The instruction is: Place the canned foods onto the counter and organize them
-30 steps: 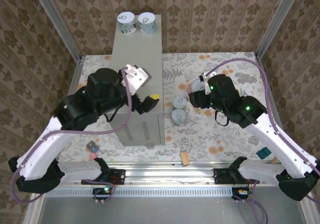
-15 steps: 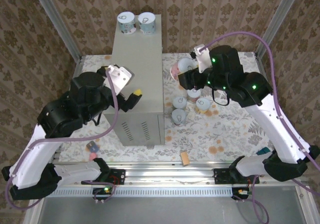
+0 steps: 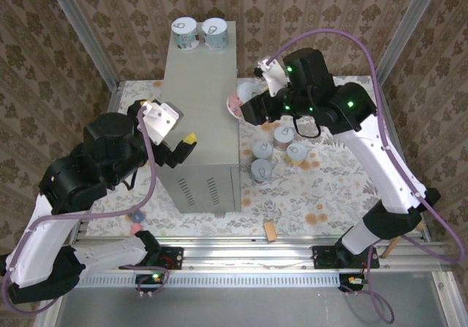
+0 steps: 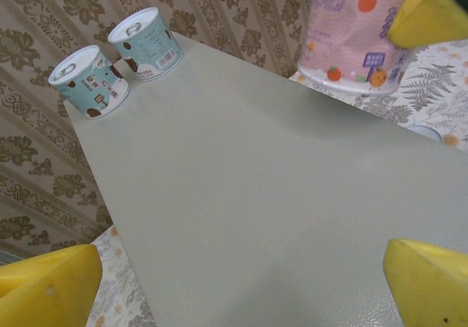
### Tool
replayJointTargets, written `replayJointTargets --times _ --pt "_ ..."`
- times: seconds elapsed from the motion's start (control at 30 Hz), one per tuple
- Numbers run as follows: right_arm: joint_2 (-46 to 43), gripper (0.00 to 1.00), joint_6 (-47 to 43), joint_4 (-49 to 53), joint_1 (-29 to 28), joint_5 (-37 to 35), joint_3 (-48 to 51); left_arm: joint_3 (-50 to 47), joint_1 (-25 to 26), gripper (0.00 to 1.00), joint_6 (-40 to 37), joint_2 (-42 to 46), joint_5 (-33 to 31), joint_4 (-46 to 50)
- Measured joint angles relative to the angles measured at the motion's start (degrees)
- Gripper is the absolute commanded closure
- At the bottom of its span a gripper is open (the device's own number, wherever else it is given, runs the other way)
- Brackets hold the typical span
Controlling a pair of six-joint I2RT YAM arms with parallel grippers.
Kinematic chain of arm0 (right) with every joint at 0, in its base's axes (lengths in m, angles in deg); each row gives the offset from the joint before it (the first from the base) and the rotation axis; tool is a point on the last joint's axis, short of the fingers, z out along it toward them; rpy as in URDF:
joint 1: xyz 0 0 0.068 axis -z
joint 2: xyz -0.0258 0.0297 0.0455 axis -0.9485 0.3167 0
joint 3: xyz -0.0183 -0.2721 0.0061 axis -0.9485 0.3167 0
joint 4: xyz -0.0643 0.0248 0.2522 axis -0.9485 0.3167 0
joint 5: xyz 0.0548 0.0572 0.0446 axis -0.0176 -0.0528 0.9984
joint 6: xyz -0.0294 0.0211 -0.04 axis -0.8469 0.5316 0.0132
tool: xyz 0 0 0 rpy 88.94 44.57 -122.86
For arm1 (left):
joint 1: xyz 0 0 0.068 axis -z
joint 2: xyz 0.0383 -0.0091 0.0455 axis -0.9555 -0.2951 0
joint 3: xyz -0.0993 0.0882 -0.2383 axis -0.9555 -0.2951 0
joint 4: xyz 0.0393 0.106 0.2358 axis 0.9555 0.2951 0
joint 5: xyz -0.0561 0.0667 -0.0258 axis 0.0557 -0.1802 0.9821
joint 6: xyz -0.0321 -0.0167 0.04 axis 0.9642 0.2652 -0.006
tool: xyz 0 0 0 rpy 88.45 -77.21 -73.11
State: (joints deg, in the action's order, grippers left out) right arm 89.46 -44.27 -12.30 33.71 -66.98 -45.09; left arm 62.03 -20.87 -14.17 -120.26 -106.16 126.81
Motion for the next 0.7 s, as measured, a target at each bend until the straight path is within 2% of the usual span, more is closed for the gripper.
replayJointTargets --times 0.2,0.7 --pt "4.39 0.32 -1.44 2.71 -3.34 -0.72 -5.22 -0.13 -0.02 0.00 -0.04 0.81 -0.02 0.11" --pt "18.21 0.26 -5.86 9.18 -12.33 -9.88 -24.59 -3.06 -0.33 0.00 -0.04 2.34 -0.28 -0.04"
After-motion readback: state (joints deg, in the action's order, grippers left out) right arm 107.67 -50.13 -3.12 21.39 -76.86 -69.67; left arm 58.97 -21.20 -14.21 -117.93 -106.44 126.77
